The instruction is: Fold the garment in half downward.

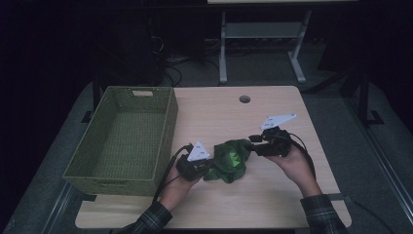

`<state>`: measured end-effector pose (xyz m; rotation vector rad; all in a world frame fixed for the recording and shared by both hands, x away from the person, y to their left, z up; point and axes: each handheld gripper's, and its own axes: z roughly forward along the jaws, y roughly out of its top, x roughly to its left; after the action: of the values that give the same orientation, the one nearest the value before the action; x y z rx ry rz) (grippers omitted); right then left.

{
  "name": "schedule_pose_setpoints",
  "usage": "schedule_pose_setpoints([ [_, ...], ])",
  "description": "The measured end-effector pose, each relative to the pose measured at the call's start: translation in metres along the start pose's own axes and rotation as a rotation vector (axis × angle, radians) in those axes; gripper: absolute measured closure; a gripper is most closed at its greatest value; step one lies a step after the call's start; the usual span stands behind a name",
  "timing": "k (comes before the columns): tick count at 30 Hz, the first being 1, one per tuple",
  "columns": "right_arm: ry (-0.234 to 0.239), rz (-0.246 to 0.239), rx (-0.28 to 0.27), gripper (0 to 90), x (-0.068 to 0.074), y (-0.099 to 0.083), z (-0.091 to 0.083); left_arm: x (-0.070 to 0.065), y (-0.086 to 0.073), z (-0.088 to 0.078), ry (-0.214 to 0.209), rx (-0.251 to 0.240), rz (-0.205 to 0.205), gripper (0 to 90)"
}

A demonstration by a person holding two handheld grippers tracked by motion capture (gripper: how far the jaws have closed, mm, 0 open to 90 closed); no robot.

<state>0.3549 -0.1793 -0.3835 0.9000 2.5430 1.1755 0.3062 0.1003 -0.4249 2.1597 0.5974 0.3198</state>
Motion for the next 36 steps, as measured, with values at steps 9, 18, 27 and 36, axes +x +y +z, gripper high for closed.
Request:
schedule_pose_setpoints([
  [9,0.002,-0.060,-0.048,86.1,0.022,-0.021,-0.003,0.000,-0.006,-0.009,0.011,0.008,-0.009,86.9],
  [18,0.021,-0.007,0.055,87.7,0.023,-0.066,0.013,-0.017,-0.015,-0.012,-0.024,0.037,0.030,87.3],
  [27,-0.021,0.011,0.104,88.1,0.018,-0.071,0.034,-0.015,-0.028,0.004,-0.019,0.135,0.072,87.6],
  [36,-0.006,0.084,0.004,71.3,0.016,-0.069,0.010,-0.019,-0.027,0.006,-0.024,0.122,0.066,87.3],
])
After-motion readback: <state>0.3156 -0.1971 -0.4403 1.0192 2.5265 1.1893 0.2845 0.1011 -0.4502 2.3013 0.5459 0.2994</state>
